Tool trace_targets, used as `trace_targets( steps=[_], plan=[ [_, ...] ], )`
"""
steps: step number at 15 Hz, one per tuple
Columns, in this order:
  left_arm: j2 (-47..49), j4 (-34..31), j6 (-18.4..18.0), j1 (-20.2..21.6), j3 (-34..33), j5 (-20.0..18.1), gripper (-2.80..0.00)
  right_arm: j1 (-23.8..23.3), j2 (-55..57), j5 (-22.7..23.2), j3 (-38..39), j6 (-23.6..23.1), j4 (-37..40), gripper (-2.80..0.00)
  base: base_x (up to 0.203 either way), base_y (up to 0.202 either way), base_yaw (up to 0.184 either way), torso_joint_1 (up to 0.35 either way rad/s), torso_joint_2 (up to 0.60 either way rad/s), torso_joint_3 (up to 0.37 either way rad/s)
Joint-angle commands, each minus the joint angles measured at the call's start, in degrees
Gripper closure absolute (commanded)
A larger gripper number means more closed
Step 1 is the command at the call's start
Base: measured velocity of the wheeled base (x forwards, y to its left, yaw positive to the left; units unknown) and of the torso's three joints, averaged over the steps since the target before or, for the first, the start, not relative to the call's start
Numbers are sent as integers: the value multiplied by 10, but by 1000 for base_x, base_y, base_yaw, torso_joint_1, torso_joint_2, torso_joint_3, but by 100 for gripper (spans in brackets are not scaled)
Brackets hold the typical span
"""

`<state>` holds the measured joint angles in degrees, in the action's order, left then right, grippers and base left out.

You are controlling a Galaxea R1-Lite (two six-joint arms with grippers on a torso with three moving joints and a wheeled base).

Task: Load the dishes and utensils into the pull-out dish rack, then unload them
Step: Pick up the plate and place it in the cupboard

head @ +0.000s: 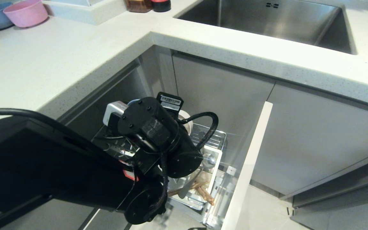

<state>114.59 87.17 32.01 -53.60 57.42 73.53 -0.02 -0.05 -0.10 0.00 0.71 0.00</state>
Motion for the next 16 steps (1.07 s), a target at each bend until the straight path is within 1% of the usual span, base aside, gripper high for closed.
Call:
trace_targets(
  steps=[1,3,8,10,16],
  plan=[
    [7,5,8,1,0,5,0,0,0,0,1,0,0,0,0,0,0,0,0,0],
    [9,5,15,1,-1,6,0,0,0,0,1,0,0,0,0,0,0,0,0,0],
    [19,5,18,8,-4,11,0,0,0,0,0,0,0,0,0,0,0,0,0,0],
    [23,5,29,10,-7,14,0,0,0,0,0,0,0,0,0,0,0,0,0,0],
    [27,5,35,15,-10,21,0,0,0,0,1,0,0,0,0,0,0,0,0,0]
  ],
)
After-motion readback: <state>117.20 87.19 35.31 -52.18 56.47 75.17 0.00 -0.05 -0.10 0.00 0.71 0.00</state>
